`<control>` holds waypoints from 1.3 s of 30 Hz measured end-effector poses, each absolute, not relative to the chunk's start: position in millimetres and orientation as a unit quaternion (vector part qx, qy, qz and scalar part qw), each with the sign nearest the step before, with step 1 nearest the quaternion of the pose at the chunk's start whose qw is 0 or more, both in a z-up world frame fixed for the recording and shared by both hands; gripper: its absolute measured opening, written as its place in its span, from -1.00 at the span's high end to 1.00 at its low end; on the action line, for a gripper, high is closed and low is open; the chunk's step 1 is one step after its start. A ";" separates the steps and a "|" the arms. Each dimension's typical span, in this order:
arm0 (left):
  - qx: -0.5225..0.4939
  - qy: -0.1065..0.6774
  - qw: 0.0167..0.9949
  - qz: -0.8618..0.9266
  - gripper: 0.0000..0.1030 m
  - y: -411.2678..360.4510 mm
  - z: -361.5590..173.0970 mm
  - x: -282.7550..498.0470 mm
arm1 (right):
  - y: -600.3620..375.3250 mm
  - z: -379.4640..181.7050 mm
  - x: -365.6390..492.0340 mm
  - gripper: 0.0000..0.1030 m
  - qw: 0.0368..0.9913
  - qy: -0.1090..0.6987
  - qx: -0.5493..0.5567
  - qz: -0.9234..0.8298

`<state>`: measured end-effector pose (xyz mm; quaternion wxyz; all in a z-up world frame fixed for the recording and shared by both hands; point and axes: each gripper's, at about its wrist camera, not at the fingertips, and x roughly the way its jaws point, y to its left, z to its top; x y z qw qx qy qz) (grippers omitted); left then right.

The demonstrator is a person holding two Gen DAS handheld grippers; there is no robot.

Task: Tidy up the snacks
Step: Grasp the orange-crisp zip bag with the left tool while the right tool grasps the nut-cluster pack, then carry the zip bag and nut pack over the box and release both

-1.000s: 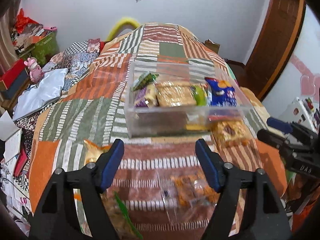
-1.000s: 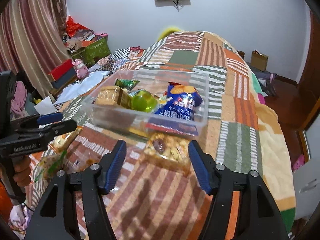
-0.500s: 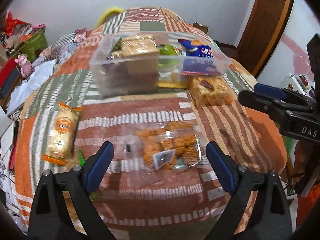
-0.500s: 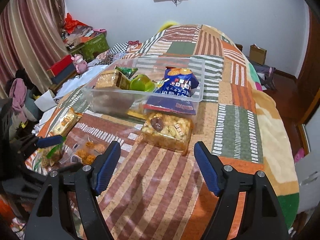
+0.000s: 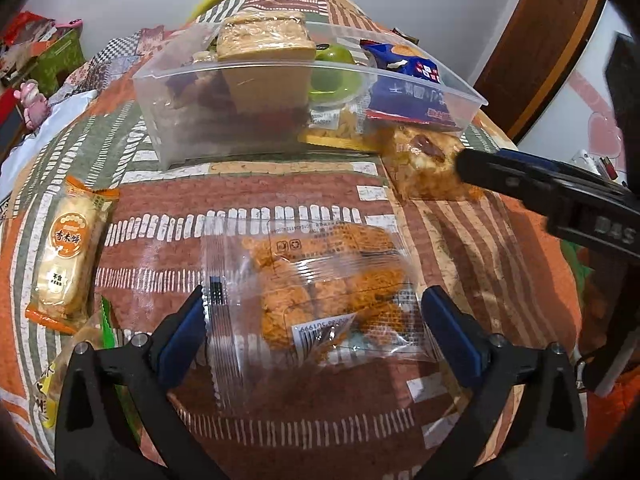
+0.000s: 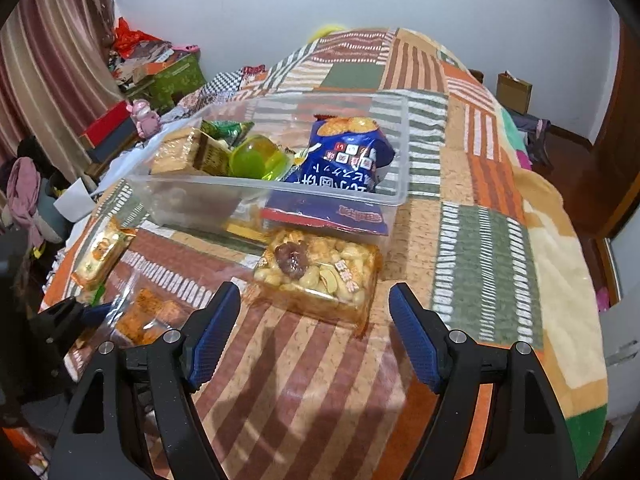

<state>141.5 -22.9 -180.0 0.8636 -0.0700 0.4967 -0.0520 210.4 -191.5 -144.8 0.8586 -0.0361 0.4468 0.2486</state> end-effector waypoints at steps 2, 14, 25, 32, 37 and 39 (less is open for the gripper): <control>-0.067 0.493 0.866 -0.053 -1.00 -23.1 -181.3 141.5 | -186.2 -150.4 215.5 -0.44 0.856 0.454 -0.038 0.247; -0.060 0.476 0.875 -0.064 -0.34 -23.4 -174.0 136.7 | -171.5 -169.0 231.6 -0.69 0.842 0.482 -0.024 0.243; -0.072 0.463 0.882 -0.052 0.02 -7.1 -160.1 137.9 | -168.7 -177.0 239.2 -0.66 0.832 0.497 -0.016 0.248; -0.079 0.452 0.887 -0.051 0.19 -0.6 -149.6 140.6 | -173.5 -172.3 230.8 -0.53 0.837 0.486 -0.013 0.252; -0.077 0.441 0.893 -0.047 0.20 2.0 -141.1 137.0 | -175.0 -160.7 220.7 -0.52 0.844 0.469 -0.017 0.260; -0.079 0.432 0.897 -0.045 0.20 4.4 -134.6 134.8 | -177.1 -154.1 216.0 -0.52 0.849 0.459 -0.018 0.262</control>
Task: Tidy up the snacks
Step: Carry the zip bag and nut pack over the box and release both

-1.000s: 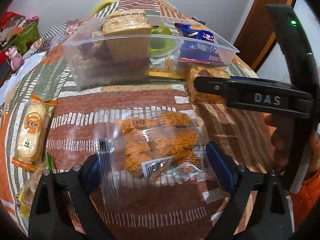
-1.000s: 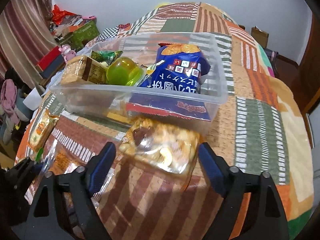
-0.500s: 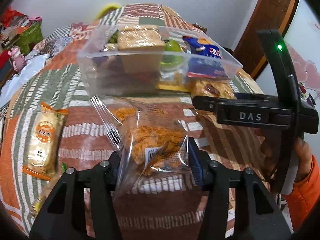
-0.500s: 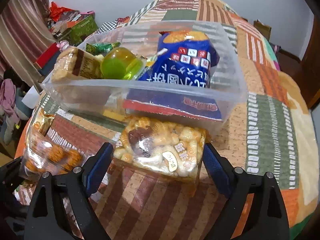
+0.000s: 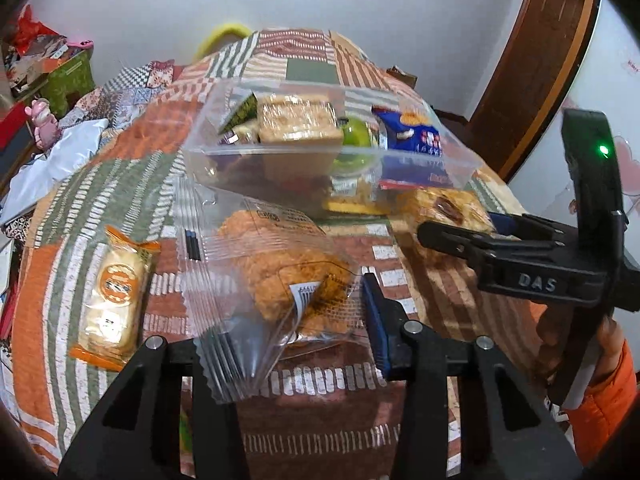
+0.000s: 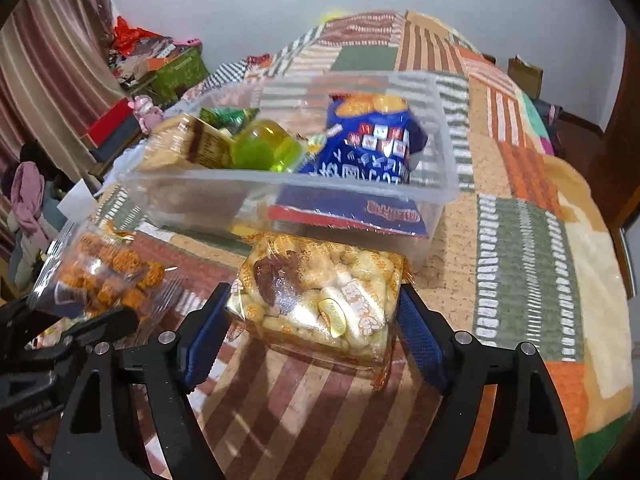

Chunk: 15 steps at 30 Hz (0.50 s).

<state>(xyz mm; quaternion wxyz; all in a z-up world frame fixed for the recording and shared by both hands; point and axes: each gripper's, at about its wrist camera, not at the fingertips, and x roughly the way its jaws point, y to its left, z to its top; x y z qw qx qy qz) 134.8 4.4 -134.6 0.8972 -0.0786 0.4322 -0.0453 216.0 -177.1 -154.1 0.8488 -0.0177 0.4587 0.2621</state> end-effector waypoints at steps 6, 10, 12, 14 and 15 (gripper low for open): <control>-0.081 0.408 0.908 -0.041 0.20 11.9 -108.8 132.7 | -182.6 -129.5 205.3 -0.52 0.863 0.428 -0.015 0.269; -0.080 0.388 0.918 -0.034 0.20 17.7 -88.4 135.7 | -182.9 -113.7 205.2 -0.52 0.870 0.410 -0.008 0.275; -0.081 0.382 0.920 -0.034 0.20 20.9 -81.2 138.8 | -181.4 -107.6 206.6 -0.52 0.873 0.401 -0.005 0.277; -0.081 0.377 0.922 -0.031 0.20 24.7 -74.2 144.1 | -180.2 -103.5 209.4 -0.53 0.876 0.395 -0.003 0.277; -0.080 0.375 0.923 -0.030 0.20 25.5 -71.7 146.3 | -180.0 -102.3 210.0 -0.53 0.876 0.393 -0.003 0.278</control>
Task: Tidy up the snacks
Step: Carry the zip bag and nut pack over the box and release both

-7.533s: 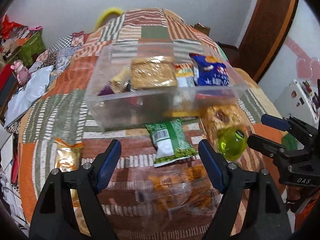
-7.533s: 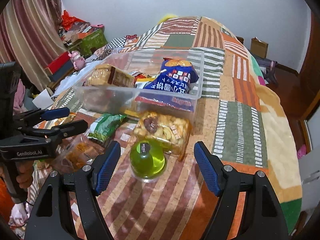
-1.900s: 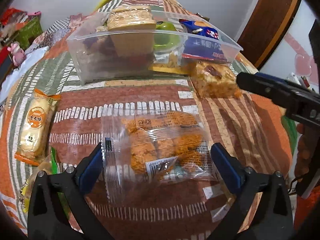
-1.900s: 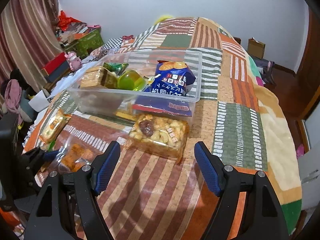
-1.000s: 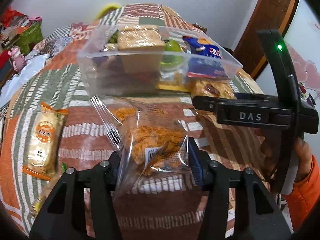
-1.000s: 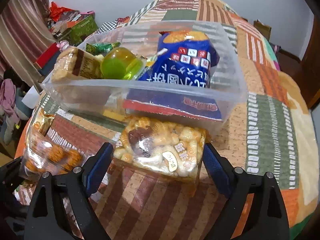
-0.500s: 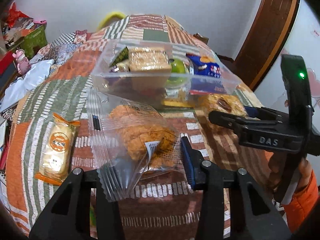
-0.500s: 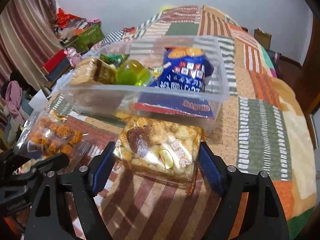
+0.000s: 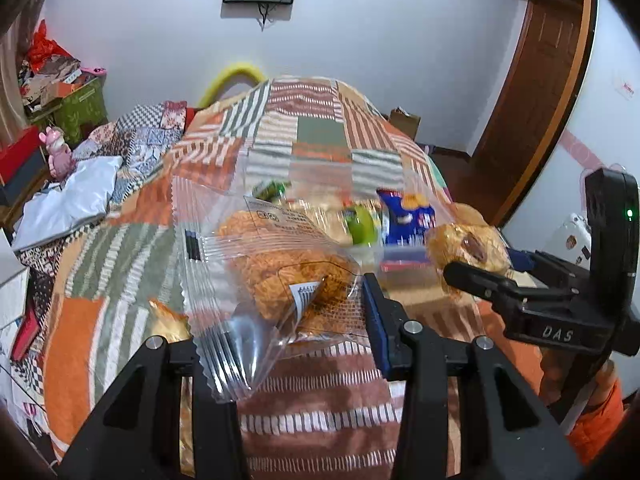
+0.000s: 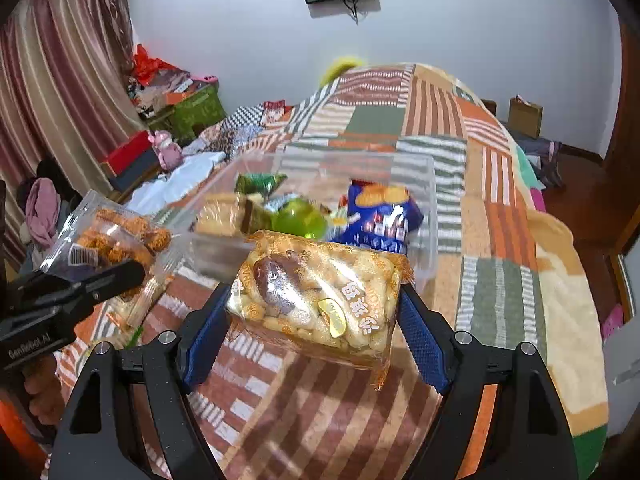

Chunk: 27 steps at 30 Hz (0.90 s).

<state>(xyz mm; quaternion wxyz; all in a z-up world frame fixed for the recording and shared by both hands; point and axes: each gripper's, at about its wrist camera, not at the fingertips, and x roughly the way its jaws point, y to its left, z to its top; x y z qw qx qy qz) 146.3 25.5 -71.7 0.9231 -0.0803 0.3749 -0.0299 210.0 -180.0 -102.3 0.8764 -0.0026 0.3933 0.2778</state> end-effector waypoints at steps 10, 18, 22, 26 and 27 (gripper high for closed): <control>-0.066 0.356 0.932 -0.036 0.20 24.9 -46.8 180.5 | -164.5 -88.9 234.2 -0.53 0.883 0.375 0.000 0.280; -0.074 0.359 0.929 -0.039 0.20 27.6 -52.5 225.0 | -150.2 -86.7 261.4 -0.52 0.886 0.370 -0.009 0.278; -0.075 0.369 0.925 -0.041 0.20 28.8 -64.1 245.2 | -144.6 -90.3 277.8 -0.52 0.884 0.375 -0.004 0.278; -0.085 0.375 0.922 -0.042 0.20 35.6 -75.8 259.6 | -137.0 -96.2 291.5 -0.52 0.883 0.380 -0.009 0.275; -0.084 0.378 0.921 -0.041 0.20 36.9 -79.3 263.3 | -135.5 -98.4 294.2 -0.52 0.883 0.382 -0.011 0.275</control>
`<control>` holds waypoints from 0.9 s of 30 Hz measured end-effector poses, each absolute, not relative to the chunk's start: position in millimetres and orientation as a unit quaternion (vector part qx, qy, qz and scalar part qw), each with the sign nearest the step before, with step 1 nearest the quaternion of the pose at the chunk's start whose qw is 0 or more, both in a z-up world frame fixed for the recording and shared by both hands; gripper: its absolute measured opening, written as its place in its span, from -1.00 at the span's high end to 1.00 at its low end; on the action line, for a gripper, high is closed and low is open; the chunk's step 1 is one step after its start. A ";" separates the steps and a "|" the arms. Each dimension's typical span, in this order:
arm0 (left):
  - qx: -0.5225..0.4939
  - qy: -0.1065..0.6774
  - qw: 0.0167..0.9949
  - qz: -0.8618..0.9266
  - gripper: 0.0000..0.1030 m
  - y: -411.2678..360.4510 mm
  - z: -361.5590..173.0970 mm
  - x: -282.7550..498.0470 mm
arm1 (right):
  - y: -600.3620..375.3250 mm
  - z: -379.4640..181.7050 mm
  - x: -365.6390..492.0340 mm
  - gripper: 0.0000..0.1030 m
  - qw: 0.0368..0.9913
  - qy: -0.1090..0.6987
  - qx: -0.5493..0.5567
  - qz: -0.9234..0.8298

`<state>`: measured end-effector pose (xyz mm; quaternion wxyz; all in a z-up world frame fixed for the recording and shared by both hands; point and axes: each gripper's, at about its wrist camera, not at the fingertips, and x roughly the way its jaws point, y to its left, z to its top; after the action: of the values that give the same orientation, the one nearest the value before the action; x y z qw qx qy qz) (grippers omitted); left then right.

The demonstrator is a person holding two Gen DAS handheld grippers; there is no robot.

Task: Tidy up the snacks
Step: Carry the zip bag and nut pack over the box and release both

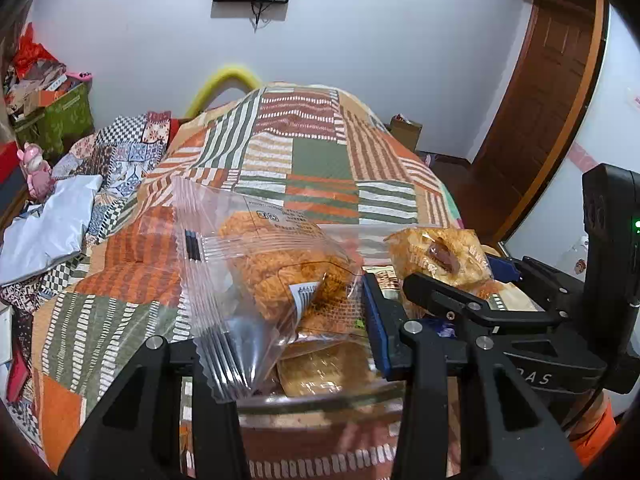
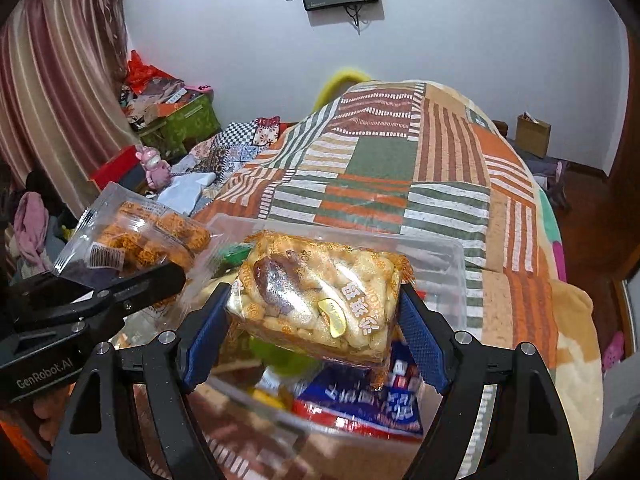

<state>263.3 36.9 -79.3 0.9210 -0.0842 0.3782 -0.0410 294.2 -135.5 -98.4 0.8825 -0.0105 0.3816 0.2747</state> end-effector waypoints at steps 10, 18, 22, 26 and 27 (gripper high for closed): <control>-0.096 0.402 0.910 -0.035 0.20 43.5 -104.7 289.5 | -126.3 -123.5 311.9 -0.53 0.877 0.399 -0.026 0.266; -0.114 0.428 0.896 -0.035 0.03 46.5 -115.6 293.8 | -131.5 -124.5 314.5 -0.59 0.871 0.412 -0.018 0.267; -0.104 0.418 0.902 -0.032 -0.13 44.9 -108.9 286.4 | -133.9 -119.6 308.2 -0.61 0.870 0.412 -0.023 0.270; -0.090 0.401 0.911 -0.033 -0.32 41.1 -94.9 275.1 | -139.9 -113.5 302.9 -0.61 0.871 0.410 -0.017 0.270; -0.090 0.399 0.912 -0.035 -0.36 40.9 -91.9 272.5 | -142.0 -110.8 300.2 -0.61 0.872 0.408 -0.016 0.270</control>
<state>272.5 40.9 -91.9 0.9119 -0.0898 0.3989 -0.0351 300.2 -142.0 -110.8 0.8719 -0.0160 0.4083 0.2698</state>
